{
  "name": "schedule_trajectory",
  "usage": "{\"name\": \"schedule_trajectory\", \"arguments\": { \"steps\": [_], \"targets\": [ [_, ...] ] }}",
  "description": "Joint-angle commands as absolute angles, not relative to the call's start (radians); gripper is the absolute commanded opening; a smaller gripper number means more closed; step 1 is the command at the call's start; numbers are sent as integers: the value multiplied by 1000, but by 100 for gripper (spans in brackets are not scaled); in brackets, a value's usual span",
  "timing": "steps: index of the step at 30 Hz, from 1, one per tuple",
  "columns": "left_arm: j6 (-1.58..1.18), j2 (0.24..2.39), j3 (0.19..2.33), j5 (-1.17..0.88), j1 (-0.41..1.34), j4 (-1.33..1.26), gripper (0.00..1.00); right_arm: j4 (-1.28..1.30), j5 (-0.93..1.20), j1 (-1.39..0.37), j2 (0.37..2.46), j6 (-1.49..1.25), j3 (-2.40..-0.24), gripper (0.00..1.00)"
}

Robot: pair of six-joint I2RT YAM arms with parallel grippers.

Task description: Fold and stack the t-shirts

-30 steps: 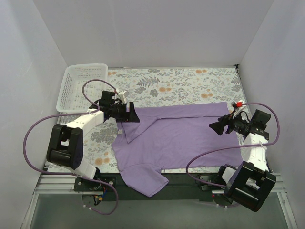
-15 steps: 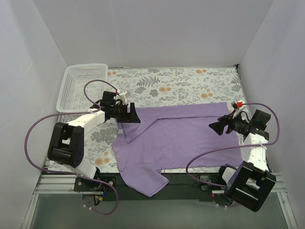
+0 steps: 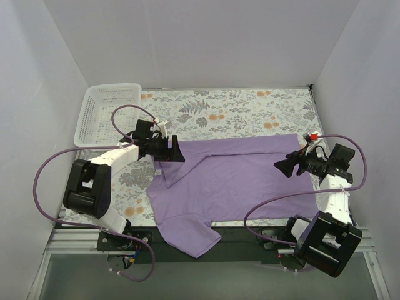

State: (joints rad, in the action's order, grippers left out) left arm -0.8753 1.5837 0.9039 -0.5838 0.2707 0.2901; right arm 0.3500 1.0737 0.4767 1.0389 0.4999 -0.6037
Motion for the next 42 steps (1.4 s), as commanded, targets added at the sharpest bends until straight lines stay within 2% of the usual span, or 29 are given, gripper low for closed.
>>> {"name": "schedule_trajectory", "arguments": {
  "steps": [1, 42],
  "targets": [
    [-859, 1577, 897, -589, 276, 276, 70, 357, 1097, 476, 1034, 499, -598, 83],
    [-859, 1594, 890, -594, 299, 272, 70, 357, 1097, 476, 1035, 502, -598, 83]
  ]
}}
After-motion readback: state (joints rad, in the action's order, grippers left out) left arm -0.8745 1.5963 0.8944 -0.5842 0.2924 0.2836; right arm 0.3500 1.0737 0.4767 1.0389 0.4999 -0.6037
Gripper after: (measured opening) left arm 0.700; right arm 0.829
